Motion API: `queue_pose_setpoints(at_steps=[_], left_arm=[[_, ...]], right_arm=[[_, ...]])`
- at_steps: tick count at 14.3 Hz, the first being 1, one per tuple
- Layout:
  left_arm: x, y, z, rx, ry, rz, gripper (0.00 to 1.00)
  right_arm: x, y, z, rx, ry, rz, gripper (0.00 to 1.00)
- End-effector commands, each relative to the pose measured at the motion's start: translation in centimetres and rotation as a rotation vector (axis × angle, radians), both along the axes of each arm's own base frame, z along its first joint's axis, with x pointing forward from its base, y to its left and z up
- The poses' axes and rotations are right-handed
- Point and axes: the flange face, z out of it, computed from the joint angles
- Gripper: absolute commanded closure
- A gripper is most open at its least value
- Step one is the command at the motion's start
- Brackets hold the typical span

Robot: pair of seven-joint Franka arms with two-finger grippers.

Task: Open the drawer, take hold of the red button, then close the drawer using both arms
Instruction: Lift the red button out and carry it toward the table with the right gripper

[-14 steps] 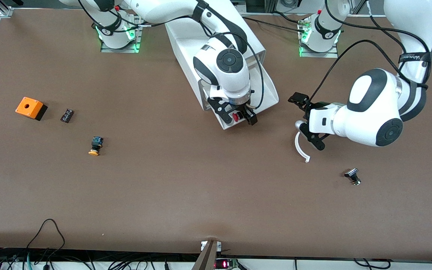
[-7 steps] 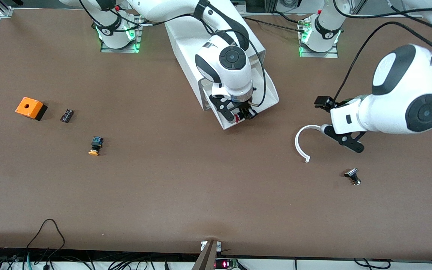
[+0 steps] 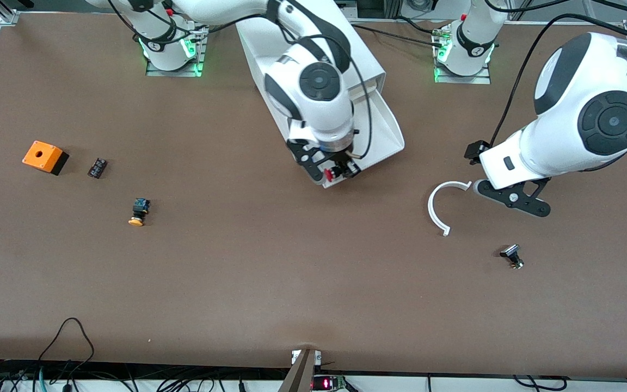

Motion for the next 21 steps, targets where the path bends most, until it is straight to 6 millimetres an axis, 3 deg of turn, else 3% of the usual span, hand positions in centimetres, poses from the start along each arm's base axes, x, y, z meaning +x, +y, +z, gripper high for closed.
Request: queue_pose_setpoints(at_steps=[1,3,6,9,12,13,15,17,19,21], left_arm=[[1.7,1.1,-0.1,-0.001,-0.018,0.032,0.00],[1.9,1.4,-0.2,-0.005,-0.016,0.043,0.00],[2.1,1.6,-1.1,-0.040,-0.048,0.136,0.00],[-0.6,-0.3,-2.8,-0.013,-0.090,0.292,0.00],[-2.9,-2.8,-7.4,-0.002,-0.180,0.456,0.00],[-3.7,-4.9,-9.1,-0.015,-0.199,0.498,0.00],[-4.6,-7.5,-12.2,-0.037,-0.230,0.626,0.00],[-5.6,-9.5,-16.0,-0.084,-0.261,0.700,0.00],[-6.8,-11.6,-19.0,-0.133,-0.284,0.801,0.00],[-8.4,-14.6,-20.3,-0.132,-0.268,0.864,0.00]], right_arm=[[3.7,-6.8,4.9,0.051,0.005,0.195,1.00],[5.6,-11.4,3.5,-0.016,0.038,0.441,1.00],[9.2,-19.3,1.0,-0.096,0.043,0.666,1.00],[10.6,-27.2,-2.0,-0.140,0.075,0.843,1.00],[10.7,-34.4,-6.4,-0.153,0.002,1.024,1.00],[10.9,-36.5,-8.0,-0.163,-0.025,1.076,1.00],[10.9,-39.7,-10.6,-0.181,-0.040,1.086,1.00],[10.3,-41.7,-13.5,-0.191,-0.038,1.075,1.00],[9.3,-42.7,-16.4,-0.192,-0.070,1.073,1.00],[8.8,-43.4,-18.8,-0.200,-0.076,1.076,1.00]])
